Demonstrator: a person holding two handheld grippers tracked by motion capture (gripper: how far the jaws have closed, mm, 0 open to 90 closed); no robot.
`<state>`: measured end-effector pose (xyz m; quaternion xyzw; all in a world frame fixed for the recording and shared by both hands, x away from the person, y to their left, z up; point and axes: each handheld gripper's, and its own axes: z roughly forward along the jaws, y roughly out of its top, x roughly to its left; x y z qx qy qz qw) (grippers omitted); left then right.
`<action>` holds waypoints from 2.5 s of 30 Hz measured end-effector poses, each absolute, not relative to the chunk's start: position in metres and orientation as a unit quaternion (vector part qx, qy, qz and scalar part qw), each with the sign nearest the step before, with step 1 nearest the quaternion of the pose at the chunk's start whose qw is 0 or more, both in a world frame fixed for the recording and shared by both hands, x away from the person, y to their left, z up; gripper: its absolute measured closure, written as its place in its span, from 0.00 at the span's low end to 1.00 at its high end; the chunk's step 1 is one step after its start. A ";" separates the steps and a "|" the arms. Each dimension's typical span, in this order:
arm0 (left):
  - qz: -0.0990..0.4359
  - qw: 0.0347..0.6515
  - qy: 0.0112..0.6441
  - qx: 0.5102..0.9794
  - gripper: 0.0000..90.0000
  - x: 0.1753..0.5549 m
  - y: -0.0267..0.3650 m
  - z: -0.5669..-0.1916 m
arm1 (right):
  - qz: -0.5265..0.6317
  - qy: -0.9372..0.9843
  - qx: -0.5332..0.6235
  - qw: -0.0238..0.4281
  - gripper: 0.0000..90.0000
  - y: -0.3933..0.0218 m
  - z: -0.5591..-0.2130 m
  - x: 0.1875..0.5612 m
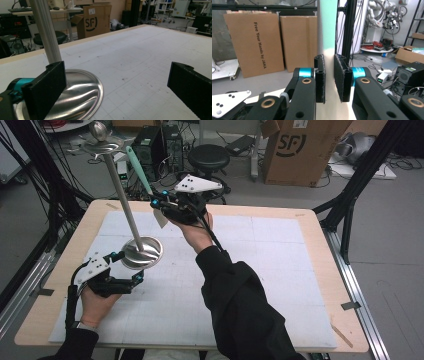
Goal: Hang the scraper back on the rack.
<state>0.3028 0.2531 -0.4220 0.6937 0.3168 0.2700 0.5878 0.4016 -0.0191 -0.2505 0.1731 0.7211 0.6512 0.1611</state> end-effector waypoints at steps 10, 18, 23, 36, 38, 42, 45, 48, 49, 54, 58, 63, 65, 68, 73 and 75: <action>0.272 0.587 0.315 0.695 0.03 0.302 0.253 -0.422 | 0.645 0.725 0.176 0.164 0.89 -0.013 -0.255 0.403; 0.272 0.586 0.316 0.694 0.03 0.302 0.254 -0.422 | 0.644 0.726 0.177 0.163 0.89 -0.008 -0.259 0.406; 0.272 0.586 0.317 0.694 0.03 0.301 0.254 -0.422 | 0.646 0.724 0.179 0.163 0.89 -0.003 -0.261 0.408; 0.275 0.586 0.319 0.692 0.03 0.300 0.257 -0.422 | 0.637 0.735 0.176 0.154 0.61 -0.009 -0.267 0.402; 0.275 0.586 0.319 0.693 0.03 0.300 0.257 -0.422 | 0.636 0.736 0.173 0.157 0.54 -0.015 -0.269 0.398; 0.274 0.584 0.319 0.694 0.03 0.299 0.257 -0.422 | 0.632 0.737 0.172 0.164 0.46 -0.032 -0.274 0.392; 0.277 0.584 0.317 0.694 0.03 0.298 0.258 -0.421 | 0.628 0.741 0.172 0.166 0.39 -0.047 -0.279 0.389; 0.279 0.584 0.316 0.693 0.03 0.298 0.259 -0.420 | 0.618 0.749 0.172 0.166 0.32 -0.062 -0.286 0.384; 0.281 0.585 0.318 0.691 0.03 0.298 0.260 -0.420 | 0.616 0.751 0.172 0.165 0.30 -0.068 -0.289 0.383; 0.282 0.587 0.326 0.685 0.03 0.298 0.265 -0.420 | 0.597 0.765 0.179 0.163 0.21 -0.094 -0.304 0.377; 0.282 0.585 0.324 0.688 0.03 0.298 0.263 -0.421 | 0.592 0.765 0.198 0.157 0.12 -0.112 -0.315 0.372; 0.281 0.585 0.325 0.688 0.03 0.298 0.263 -0.421 | 0.598 0.758 0.230 0.125 0.00 -0.129 -0.331 0.362; 0.281 0.583 0.326 0.689 0.03 0.298 0.263 -0.421 | 0.593 0.760 0.228 0.133 0.00 -0.135 -0.337 0.357; 0.281 0.583 0.325 0.690 0.03 0.298 0.262 -0.421 | 0.588 0.763 0.224 0.147 0.00 -0.146 -0.345 0.350; 0.280 0.583 0.325 0.690 0.03 0.298 0.262 -0.421 | 0.582 0.762 0.228 0.171 0.00 -0.162 -0.357 0.340; 0.281 0.582 0.324 0.691 0.03 0.298 0.262 -0.421 | 0.579 0.761 0.232 0.175 0.00 -0.168 -0.362 0.337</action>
